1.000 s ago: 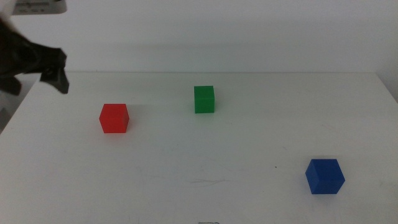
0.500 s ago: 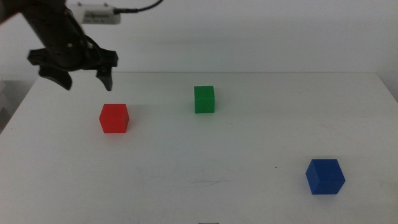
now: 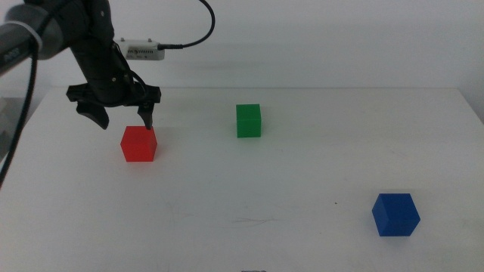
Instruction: Stack red cubes first, then green, then blue cubes in a specific spot.
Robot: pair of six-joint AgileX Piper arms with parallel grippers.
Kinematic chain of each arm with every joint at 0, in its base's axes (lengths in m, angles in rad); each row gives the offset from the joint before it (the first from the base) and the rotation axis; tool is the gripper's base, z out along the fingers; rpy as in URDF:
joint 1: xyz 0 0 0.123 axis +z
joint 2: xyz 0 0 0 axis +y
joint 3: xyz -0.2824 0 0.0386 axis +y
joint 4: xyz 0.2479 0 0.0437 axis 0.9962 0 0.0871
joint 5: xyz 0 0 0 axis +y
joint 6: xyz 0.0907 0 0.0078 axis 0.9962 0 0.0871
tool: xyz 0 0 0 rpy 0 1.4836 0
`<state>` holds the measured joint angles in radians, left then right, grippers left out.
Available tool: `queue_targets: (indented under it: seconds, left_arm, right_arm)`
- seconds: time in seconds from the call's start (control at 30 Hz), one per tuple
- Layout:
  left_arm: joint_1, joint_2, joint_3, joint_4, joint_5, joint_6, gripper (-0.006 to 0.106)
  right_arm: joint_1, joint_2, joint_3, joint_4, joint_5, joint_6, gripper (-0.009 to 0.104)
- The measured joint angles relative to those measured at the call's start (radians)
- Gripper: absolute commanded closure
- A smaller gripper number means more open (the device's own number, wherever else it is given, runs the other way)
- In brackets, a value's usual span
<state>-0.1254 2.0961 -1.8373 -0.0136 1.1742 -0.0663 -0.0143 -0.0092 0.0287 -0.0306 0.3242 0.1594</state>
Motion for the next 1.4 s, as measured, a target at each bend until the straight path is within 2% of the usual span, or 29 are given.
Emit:
queue_targets:
  seconds: [0.67,0.8,0.93,1.17,1.4]
  left_arm:
    - [0.0,0.119,-0.012,-0.006,-0.085,-0.022,0.007]
    - [0.0,0.134,-0.013,-0.011,-0.096,-0.022,0.01]
    - [0.0,0.147,-0.013,-0.02,-0.097,-0.022,0.022]
    - [0.0,0.149,-0.013,-0.022,-0.097,-0.024,0.06]
    - [0.0,0.149,-0.014,-0.03,-0.083,-0.026,0.087]
  right_arm:
    - [0.0,0.0,0.0,0.0,0.0,0.0,0.024]
    - [0.0,0.0,0.0,0.0,0.0,0.0,0.024]
    - [0.0,0.0,0.0,0.0,0.0,0.0,0.024]
    - [0.0,0.0,0.0,0.0,0.0,0.0,0.024]
    - [0.0,0.0,0.0,0.0,0.0,0.0,0.024]
